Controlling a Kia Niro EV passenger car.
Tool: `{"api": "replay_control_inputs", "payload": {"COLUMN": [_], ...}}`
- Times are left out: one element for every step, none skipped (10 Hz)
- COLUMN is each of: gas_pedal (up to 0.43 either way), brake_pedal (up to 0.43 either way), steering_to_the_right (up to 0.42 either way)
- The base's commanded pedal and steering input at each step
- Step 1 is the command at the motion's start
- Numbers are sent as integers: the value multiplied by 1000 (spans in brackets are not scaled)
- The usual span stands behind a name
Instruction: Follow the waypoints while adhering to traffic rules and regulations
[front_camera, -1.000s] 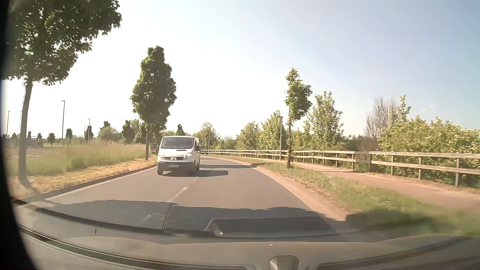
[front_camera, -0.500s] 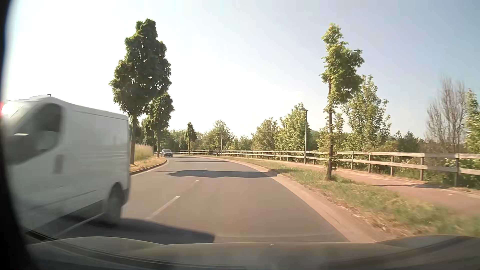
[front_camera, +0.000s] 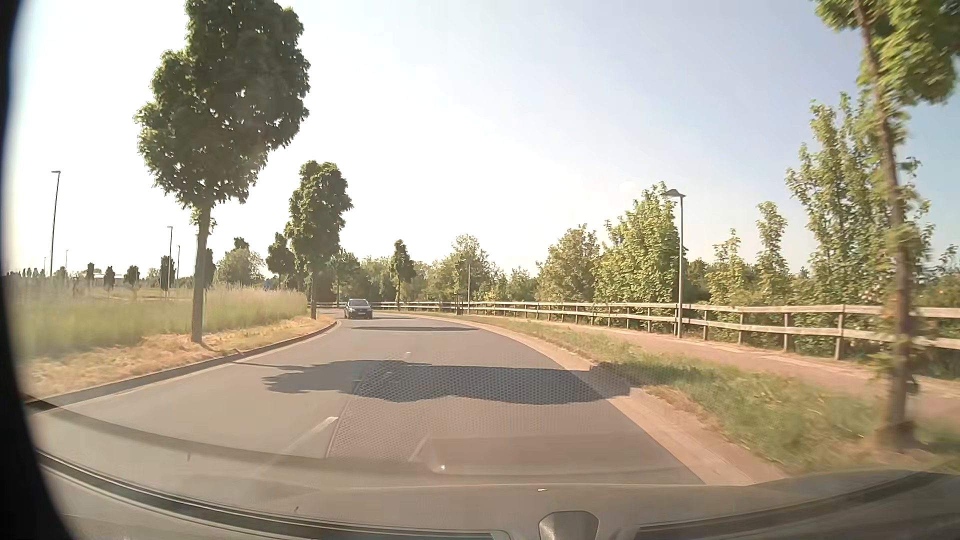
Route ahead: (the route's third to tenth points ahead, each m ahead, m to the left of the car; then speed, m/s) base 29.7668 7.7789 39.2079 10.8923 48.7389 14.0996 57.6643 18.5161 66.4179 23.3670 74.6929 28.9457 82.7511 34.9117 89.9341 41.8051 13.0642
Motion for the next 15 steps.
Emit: {"api": "replay_control_inputs", "payload": {"gas_pedal": [130, 130, 130, 130, 130, 130, 130, 130, 130, 130, 130, 130, 130, 130, 130], "brake_pedal": [6, 6, 6, 6, 0, 6, 6, 6, 6, 6, 6, 6, 0, 6, 6], "steering_to_the_right": [-31, -31, -31, -31, -32, -32, -32, -32, -33, -34, -35, -35, -35, -35, -36]}}
